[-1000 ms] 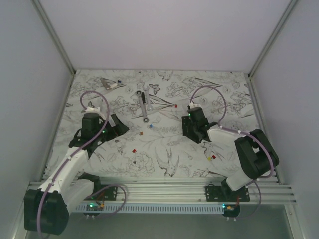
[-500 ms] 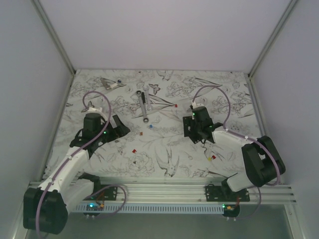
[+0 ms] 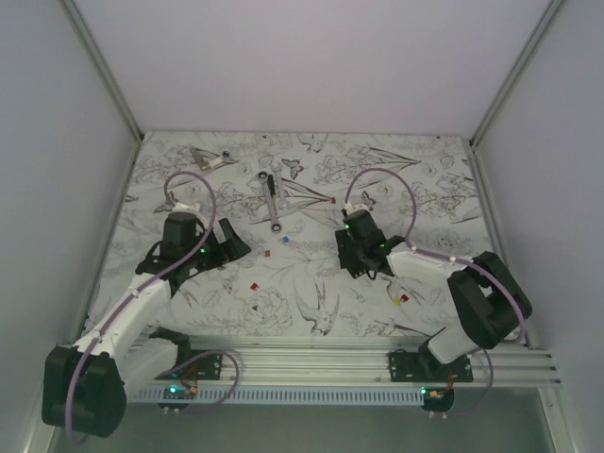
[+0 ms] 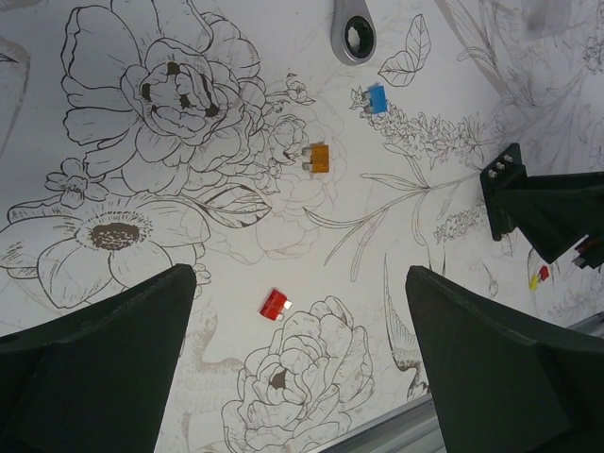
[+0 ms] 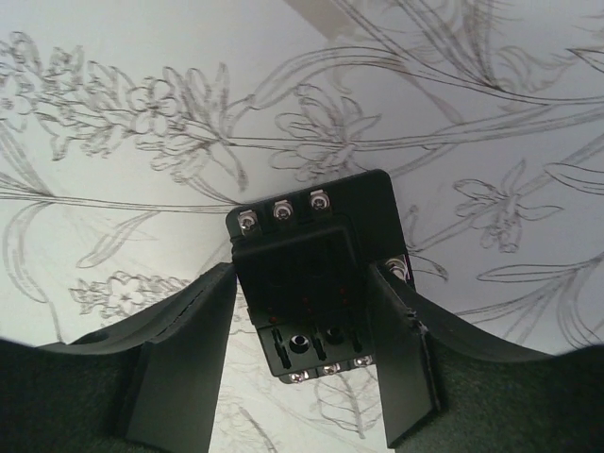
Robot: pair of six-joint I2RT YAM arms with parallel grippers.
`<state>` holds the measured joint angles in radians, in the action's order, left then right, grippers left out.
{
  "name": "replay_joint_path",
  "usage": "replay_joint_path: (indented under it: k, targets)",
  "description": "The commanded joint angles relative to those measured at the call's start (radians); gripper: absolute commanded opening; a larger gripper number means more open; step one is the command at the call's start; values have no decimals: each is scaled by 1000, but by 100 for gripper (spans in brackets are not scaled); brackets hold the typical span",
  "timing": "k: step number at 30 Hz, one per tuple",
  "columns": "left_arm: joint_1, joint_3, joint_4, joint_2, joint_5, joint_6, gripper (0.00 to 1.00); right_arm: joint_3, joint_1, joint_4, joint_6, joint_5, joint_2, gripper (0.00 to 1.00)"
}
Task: Snap on the fuse box
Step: Move the fuse box base at the center of the board.
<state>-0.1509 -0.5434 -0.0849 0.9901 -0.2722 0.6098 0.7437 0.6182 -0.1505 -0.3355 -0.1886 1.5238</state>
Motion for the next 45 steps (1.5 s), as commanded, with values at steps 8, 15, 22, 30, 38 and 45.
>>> replay_joint_path:
  k: [8,15,22,30,38,45]
  targets:
    - [-16,-25,-31,12,-24,13,100,140,169,-38,-172,-76,154,44]
    - [-35,-30,-36,44,-41,12,100,189,222,-29,-204,-118,147,57]
    - [-161,-200,-181,197,46,-189,80,144,187,6,-54,-149,-35,83]
    - [-230,-400,-220,444,27,-446,70,-45,54,149,31,-57,-227,99]
    - [-230,-543,-219,657,-79,-557,60,-186,-8,256,60,5,-354,100]
    - [-235,-610,-218,801,-117,-539,59,-225,-22,282,64,9,-357,100]
